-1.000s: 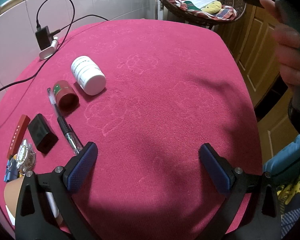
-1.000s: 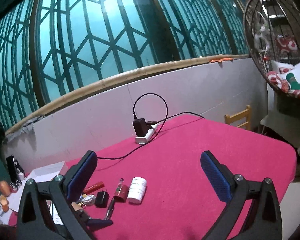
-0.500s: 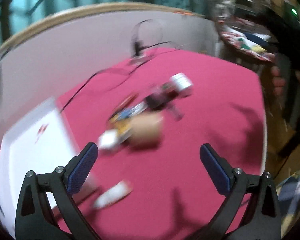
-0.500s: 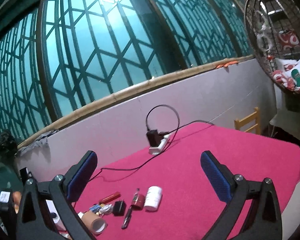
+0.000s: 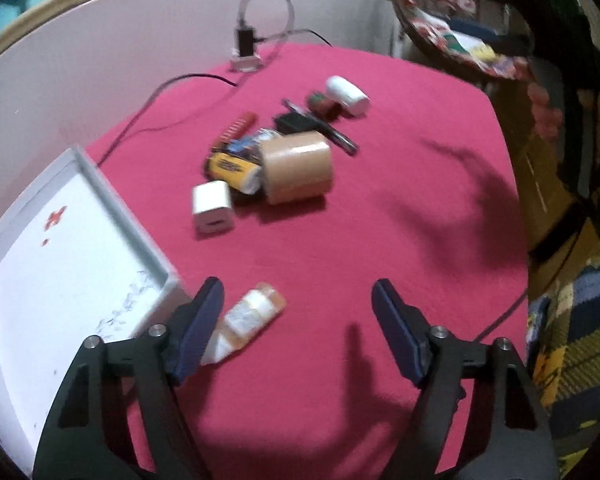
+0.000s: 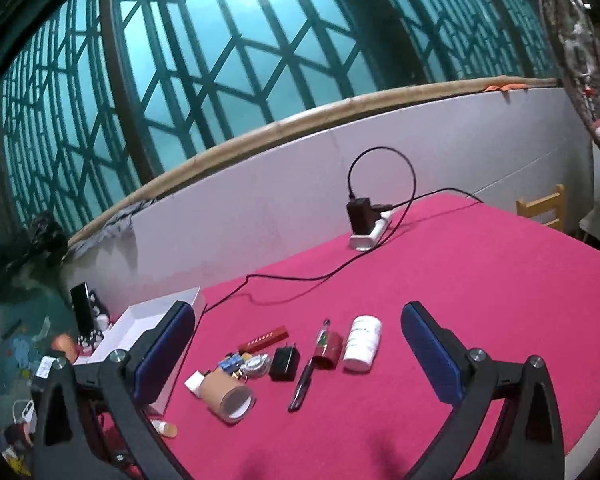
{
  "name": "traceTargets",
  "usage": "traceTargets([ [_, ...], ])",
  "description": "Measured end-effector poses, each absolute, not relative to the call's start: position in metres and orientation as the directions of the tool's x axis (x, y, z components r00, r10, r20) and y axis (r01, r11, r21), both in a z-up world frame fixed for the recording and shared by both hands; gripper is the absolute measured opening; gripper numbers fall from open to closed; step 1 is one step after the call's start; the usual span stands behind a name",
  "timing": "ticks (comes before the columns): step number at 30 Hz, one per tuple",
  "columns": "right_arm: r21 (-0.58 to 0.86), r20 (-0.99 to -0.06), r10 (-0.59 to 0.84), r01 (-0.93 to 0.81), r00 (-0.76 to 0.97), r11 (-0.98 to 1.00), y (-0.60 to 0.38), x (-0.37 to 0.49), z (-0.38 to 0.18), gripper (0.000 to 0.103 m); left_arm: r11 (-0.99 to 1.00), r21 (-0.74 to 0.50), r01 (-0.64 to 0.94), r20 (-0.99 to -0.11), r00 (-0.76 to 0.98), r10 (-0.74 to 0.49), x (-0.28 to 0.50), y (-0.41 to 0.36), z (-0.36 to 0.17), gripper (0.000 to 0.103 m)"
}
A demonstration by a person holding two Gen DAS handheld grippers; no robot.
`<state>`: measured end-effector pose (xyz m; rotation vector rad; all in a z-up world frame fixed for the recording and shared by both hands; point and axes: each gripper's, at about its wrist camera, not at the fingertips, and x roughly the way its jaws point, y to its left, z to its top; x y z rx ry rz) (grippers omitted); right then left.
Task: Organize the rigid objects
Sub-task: 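Grasp the small yellow-labelled dropper bottle with the left gripper while the right grasps the white pill bottle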
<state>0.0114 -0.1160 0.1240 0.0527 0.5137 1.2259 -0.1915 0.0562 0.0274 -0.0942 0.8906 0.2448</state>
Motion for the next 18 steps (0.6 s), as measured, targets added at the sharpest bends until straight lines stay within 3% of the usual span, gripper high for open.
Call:
traceTargets([
  [18, 0.356, -0.393, 0.896, -0.864, 0.208, 0.357, -0.111, 0.017, 0.114, 0.103, 0.964, 0.066, -0.256, -0.854, 0.484, 0.187, -0.174, 0.062, 0.006, 0.077],
])
